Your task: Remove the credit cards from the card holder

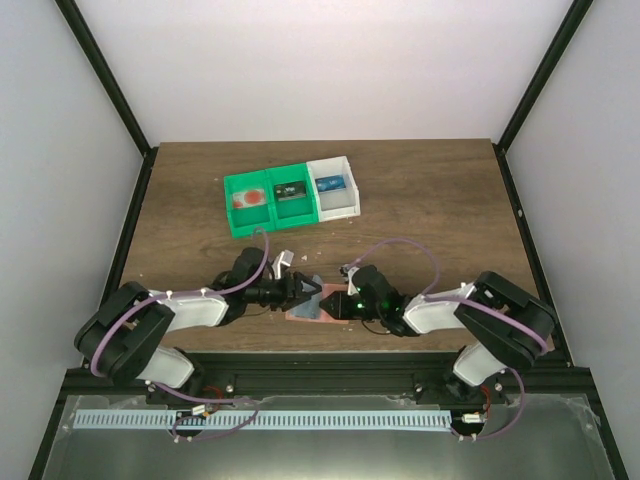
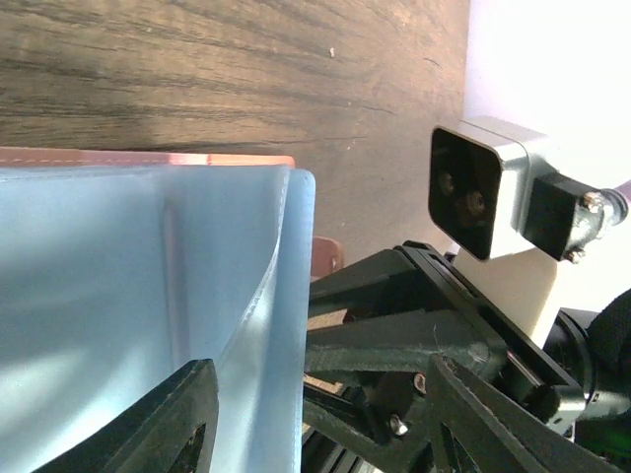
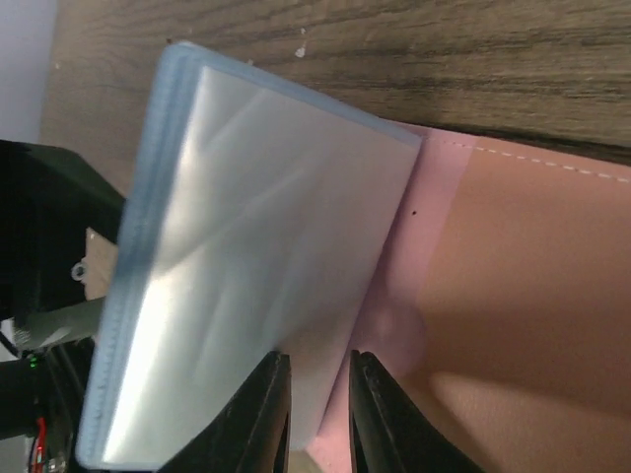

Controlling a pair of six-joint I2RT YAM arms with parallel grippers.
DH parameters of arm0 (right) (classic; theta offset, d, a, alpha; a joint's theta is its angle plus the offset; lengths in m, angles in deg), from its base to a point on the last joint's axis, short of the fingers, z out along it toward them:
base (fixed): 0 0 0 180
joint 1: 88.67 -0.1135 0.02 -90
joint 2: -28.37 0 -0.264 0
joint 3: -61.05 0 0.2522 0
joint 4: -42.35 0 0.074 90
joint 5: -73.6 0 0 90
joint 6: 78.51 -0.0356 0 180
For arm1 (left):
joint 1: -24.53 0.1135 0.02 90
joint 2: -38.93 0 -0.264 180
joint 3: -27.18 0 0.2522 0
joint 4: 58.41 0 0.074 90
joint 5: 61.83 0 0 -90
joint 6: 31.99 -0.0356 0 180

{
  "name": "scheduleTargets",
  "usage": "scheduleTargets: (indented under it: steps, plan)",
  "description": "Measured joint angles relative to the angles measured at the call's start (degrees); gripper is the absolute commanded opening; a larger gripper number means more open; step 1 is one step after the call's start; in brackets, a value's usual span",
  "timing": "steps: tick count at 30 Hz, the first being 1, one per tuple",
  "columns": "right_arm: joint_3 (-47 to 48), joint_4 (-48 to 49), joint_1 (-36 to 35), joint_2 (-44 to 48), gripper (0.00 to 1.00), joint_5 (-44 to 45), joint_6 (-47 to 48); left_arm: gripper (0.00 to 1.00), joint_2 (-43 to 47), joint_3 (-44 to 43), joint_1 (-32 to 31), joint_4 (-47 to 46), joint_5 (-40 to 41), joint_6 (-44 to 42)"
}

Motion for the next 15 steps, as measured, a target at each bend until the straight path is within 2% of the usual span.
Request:
scheduleTargets:
  steps: [8,15]
  plan:
    - [-4.3,-0.6,0.0,10.4,0.22,1.3,-1.8,0.61,-3.3,-2.0,-2.0,-0.2,0.7,0.1]
    - [-7.3,-6.4,0.0,23.6,0.25,4.9,-2.1,0.62,-4.8,-4.7,-3.1,1.1,0.9,-0.6]
